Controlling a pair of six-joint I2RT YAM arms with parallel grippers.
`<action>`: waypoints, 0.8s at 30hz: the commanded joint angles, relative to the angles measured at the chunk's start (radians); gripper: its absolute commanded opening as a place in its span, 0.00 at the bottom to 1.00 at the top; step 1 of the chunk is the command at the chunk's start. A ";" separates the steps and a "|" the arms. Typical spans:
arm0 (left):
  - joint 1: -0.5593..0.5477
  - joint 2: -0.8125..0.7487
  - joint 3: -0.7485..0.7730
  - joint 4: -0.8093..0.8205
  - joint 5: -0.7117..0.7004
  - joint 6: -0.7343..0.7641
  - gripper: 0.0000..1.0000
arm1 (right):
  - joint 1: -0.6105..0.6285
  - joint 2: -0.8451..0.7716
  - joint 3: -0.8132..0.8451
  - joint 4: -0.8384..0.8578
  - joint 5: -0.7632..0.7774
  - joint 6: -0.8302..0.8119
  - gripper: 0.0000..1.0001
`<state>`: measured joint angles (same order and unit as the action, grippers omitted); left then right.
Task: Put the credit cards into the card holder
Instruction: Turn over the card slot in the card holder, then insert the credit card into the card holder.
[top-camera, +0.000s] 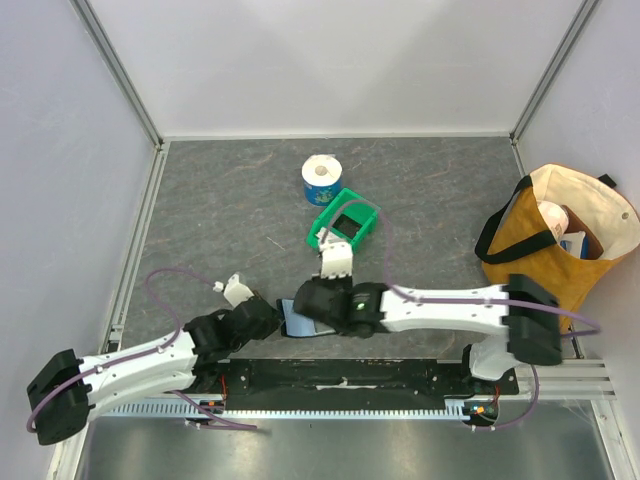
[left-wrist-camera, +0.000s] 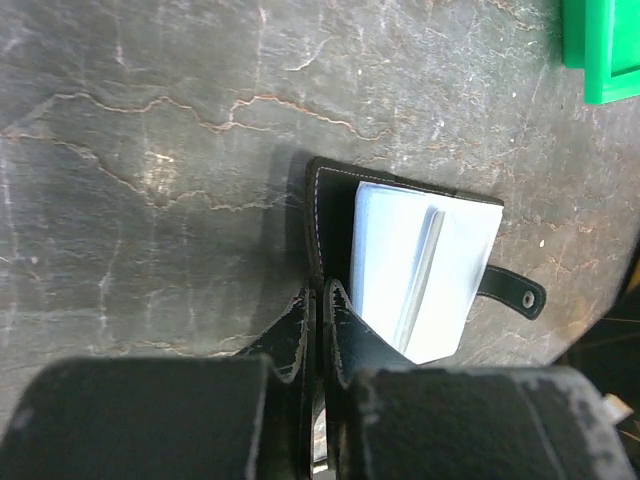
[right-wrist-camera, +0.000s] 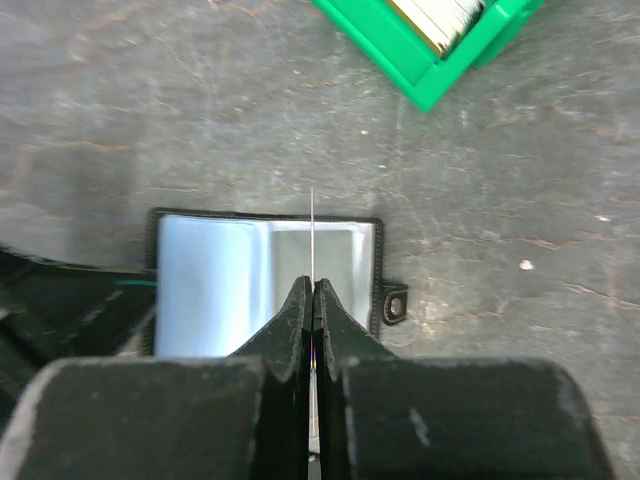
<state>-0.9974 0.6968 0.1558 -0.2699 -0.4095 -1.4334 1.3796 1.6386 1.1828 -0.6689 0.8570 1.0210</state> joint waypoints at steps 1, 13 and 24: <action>-0.003 0.052 0.088 -0.083 -0.038 0.008 0.02 | -0.123 -0.204 -0.174 0.396 -0.405 -0.166 0.00; -0.003 0.277 0.090 0.047 -0.034 0.077 0.02 | -0.277 -0.142 -0.437 0.811 -0.720 -0.098 0.00; -0.004 0.403 0.039 0.219 0.104 0.152 0.02 | -0.401 -0.160 -0.656 1.009 -0.854 -0.067 0.00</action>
<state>-0.9966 1.0367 0.2317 -0.0265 -0.3805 -1.3899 1.0176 1.5127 0.5846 0.2356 0.0658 0.9501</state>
